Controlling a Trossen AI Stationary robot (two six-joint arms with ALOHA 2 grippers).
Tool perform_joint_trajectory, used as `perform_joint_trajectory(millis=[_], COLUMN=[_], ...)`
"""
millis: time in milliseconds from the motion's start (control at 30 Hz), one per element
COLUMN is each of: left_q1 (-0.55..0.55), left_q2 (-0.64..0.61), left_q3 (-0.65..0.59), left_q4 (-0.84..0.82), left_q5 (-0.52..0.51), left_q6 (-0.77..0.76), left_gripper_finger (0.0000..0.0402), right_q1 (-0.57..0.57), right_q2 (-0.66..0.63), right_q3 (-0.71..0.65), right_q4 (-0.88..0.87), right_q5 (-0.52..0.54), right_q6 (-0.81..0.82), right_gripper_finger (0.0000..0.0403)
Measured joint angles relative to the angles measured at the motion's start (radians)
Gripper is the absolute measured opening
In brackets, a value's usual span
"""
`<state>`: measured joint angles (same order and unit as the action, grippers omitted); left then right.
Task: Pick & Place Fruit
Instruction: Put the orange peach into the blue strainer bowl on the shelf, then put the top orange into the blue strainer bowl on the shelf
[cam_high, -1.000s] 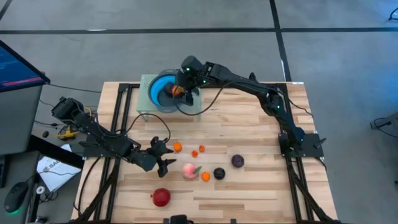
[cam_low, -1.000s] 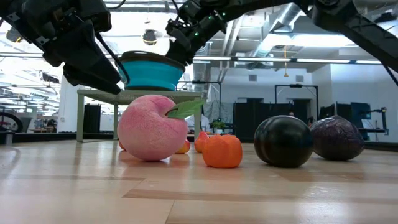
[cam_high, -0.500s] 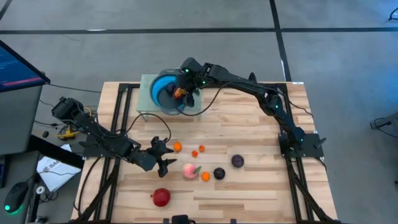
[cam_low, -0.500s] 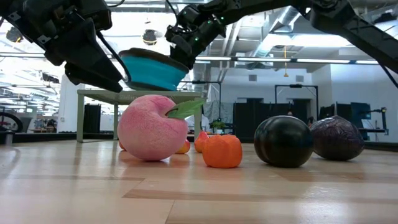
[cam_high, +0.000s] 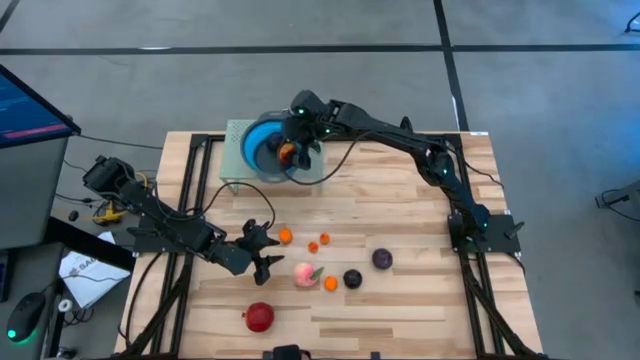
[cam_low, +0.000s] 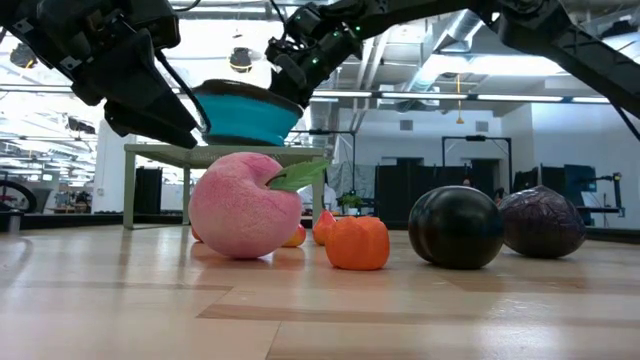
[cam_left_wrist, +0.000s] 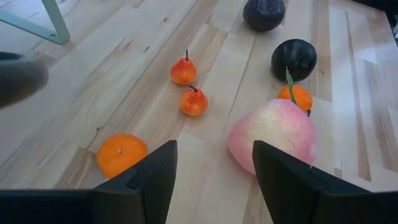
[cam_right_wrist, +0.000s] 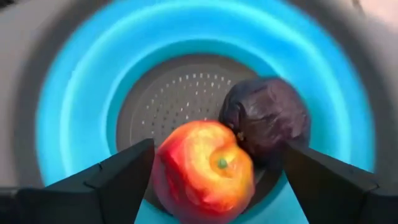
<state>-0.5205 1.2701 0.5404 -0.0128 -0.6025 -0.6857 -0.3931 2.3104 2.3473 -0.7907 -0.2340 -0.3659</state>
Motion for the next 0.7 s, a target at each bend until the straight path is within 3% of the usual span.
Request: perform_joint_trajectory(millis=[200, 467, 700], left_q1=[0.0, 0.0, 0.0], left_q2=[0.0, -0.015, -0.06], left_q3=[0.0, 0.0, 0.0], left_q4=[-0.001, -0.004, -0.004], left_q5=[0.0, 0.0, -0.002], left_q6=[0.0, 0.001, 0.022], left_gripper_finger=[0.0204, 0.0204, 0.0204], right_q1=[0.007, 0.048, 0.124], right_q2=[-0.023, -0.156, -0.319], right_q3=[0.007, 0.008, -0.042], right_q4=[0.021, -0.027, -0.303], right_q5=[0.0, 0.012, 0.058], right_q6=[-0.021, -0.053, -0.071], right_gripper_finger=[0.0332, 0.0312, 0.0289])
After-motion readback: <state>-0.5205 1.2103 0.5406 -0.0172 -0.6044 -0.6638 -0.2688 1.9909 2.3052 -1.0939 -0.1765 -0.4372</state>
